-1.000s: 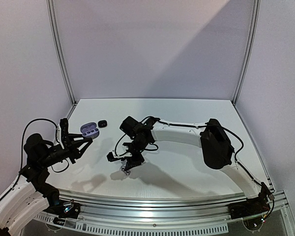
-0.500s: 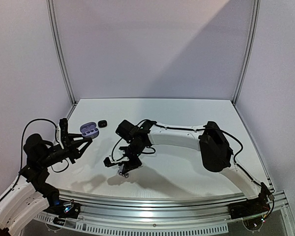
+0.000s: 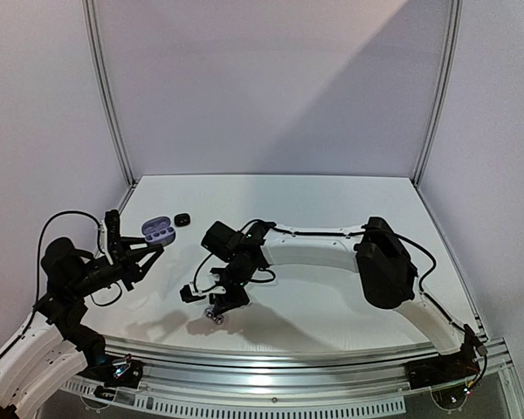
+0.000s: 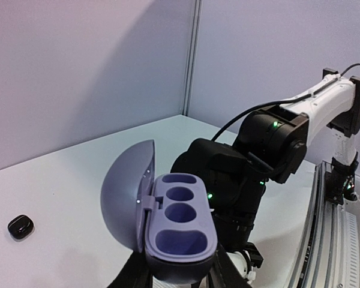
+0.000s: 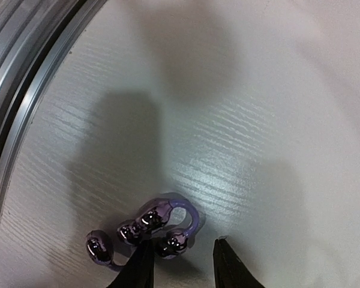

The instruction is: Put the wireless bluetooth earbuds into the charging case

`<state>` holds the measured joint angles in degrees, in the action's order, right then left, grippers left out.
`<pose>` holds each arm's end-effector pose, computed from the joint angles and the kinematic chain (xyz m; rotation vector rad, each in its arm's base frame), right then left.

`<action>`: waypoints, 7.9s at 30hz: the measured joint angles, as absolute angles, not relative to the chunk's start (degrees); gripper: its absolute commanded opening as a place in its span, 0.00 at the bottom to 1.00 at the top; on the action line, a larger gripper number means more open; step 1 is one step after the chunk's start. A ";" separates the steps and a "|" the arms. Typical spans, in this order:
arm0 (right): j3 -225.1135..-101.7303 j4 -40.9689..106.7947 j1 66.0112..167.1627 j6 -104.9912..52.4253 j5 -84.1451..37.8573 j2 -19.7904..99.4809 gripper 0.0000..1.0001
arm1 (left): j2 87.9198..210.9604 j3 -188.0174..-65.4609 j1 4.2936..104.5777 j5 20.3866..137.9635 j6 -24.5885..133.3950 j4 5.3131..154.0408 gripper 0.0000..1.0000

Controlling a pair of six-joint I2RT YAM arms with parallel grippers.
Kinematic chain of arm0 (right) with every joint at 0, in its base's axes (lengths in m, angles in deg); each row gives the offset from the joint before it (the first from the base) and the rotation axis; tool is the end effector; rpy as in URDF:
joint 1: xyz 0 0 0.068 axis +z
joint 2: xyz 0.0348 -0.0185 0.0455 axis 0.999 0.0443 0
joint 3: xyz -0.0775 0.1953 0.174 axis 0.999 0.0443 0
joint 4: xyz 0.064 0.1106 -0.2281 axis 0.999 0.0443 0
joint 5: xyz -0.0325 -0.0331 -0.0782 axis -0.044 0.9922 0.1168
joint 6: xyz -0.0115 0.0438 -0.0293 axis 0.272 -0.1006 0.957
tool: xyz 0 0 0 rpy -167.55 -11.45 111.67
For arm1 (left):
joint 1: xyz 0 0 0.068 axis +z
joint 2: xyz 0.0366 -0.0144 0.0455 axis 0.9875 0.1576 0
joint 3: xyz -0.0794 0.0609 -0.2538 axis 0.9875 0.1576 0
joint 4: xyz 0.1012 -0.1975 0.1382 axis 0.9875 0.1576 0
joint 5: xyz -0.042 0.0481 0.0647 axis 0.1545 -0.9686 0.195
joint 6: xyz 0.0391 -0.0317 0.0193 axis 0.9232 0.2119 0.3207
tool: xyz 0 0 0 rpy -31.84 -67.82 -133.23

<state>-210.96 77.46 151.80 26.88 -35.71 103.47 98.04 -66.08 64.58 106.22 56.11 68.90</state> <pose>0.2175 0.4812 0.1333 -2.3111 1.4751 0.5708 0.1228 -0.0575 0.2272 0.5835 1.5199 -0.8347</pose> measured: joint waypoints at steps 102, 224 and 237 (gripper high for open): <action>-185.94 73.05 153.89 -36.31 -10.46 85.72 0.21 | 96.05 -66.06 64.62 106.27 56.09 68.85 0.00; -182.48 83.95 149.44 -46.17 -22.81 80.26 0.01 | 94.98 -66.03 64.64 106.31 56.14 68.85 0.00; -178.68 83.71 149.44 -43.87 -20.13 76.21 0.21 | 95.05 -66.03 64.64 106.49 56.11 68.83 0.00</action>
<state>-178.68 83.71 149.44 -43.87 -20.13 76.21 95.05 -66.03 64.64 106.49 56.11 68.83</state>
